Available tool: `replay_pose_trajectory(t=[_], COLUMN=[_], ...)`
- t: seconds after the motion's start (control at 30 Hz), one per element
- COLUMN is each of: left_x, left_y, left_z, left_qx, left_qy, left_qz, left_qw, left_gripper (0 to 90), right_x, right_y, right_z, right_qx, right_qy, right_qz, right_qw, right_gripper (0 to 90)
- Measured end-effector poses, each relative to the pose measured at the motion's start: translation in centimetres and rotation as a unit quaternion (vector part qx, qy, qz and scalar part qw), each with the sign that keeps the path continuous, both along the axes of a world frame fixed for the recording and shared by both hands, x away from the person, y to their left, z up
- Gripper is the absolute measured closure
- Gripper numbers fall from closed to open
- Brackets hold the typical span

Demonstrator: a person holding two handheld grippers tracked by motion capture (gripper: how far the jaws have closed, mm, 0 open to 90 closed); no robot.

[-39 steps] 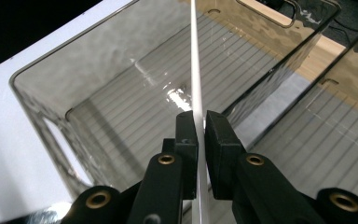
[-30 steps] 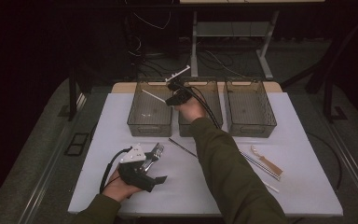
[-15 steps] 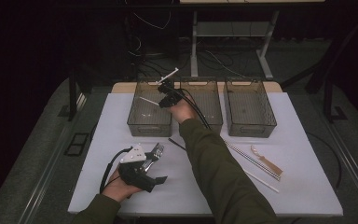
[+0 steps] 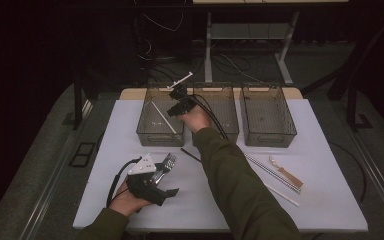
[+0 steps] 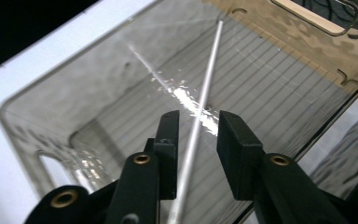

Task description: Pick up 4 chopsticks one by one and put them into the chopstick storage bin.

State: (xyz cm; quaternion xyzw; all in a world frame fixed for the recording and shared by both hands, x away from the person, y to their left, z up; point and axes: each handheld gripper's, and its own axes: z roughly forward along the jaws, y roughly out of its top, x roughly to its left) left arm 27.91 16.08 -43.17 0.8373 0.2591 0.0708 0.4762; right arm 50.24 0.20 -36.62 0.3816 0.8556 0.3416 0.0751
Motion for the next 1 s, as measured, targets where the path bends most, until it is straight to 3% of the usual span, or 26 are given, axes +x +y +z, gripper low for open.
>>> replay_pose_trajectory(t=[0.1,0.57,1.0], left_x=[0.0,0.0,-0.1], left_y=[0.0,0.0,0.0], left_z=[0.0,-0.1,-0.1], left_qx=[0.001,-0.003,-0.006], left_qy=[-0.001,0.002,0.002], left_qz=[0.000,-0.001,0.001], left_qw=[1.0000,1.0000,1.0000], left_gripper=[0.0,0.0,0.0], right_x=[-0.3,-3.9,-6.6], right_y=[-0.5,-5.3,-10.7], right_z=[0.4,2.7,3.0], right_qx=[0.014,0.065,0.077], right_qy=[0.003,-0.031,-0.045], right_qz=[0.008,0.040,0.049], right_qw=[0.9999,0.9966,0.9948], right_gripper=[64.4,50.0,45.7])
